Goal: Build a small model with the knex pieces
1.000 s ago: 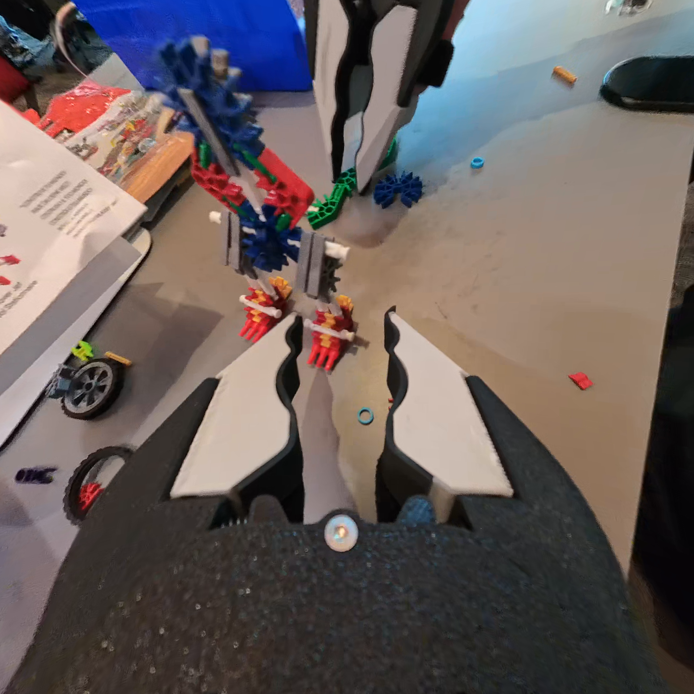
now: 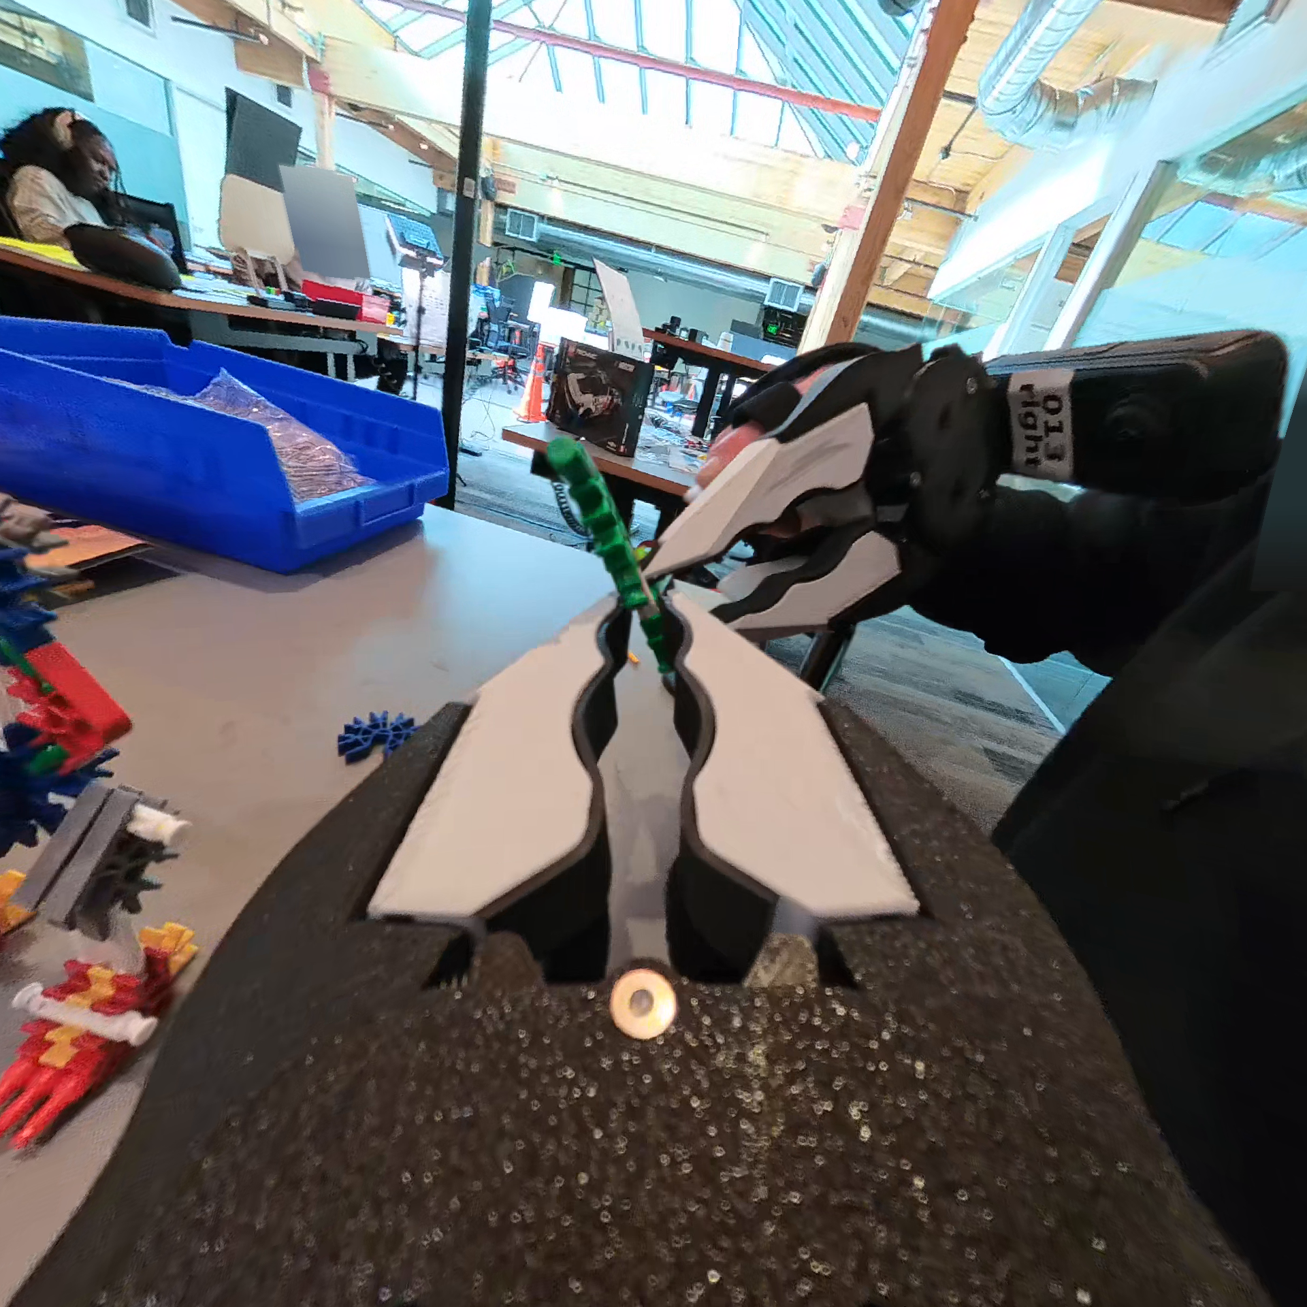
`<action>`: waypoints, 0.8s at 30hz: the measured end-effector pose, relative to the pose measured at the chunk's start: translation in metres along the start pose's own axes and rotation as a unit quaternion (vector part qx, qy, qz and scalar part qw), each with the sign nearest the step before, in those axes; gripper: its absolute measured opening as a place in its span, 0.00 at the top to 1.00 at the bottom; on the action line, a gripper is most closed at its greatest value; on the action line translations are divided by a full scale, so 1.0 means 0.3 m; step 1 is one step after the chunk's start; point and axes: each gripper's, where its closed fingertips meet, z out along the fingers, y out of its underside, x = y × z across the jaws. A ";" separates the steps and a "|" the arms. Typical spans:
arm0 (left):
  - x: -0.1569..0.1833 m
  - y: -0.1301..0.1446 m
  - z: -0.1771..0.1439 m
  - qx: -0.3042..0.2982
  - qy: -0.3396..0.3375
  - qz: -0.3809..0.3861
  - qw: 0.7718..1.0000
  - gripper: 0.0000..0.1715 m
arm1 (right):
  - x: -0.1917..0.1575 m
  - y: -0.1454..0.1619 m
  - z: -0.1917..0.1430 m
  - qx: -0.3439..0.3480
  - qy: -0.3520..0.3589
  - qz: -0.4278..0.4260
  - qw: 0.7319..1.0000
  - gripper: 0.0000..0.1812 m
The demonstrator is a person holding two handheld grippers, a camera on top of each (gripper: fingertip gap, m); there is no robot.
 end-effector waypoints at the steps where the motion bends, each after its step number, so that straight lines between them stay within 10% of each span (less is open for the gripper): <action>1: 0.002 0.007 -0.002 -0.003 -0.003 0.004 1.000 0.98 | -0.011 0.000 0.007 0.002 -0.003 0.004 1.000 0.88; 8: -0.040 0.043 -0.011 -0.038 -0.034 0.045 0.998 0.99 | -0.017 -0.026 -0.015 0.063 -0.100 0.160 0.980 0.87; 15: -0.021 0.067 0.021 -0.078 0.005 0.080 0.994 0.99 | 0.076 -0.073 0.051 0.148 -0.173 0.358 0.905 0.87; 24: -0.051 0.049 0.000 -0.072 -0.007 0.120 0.990 0.97 | 0.075 -0.103 0.075 0.193 -0.253 0.389 0.864 0.97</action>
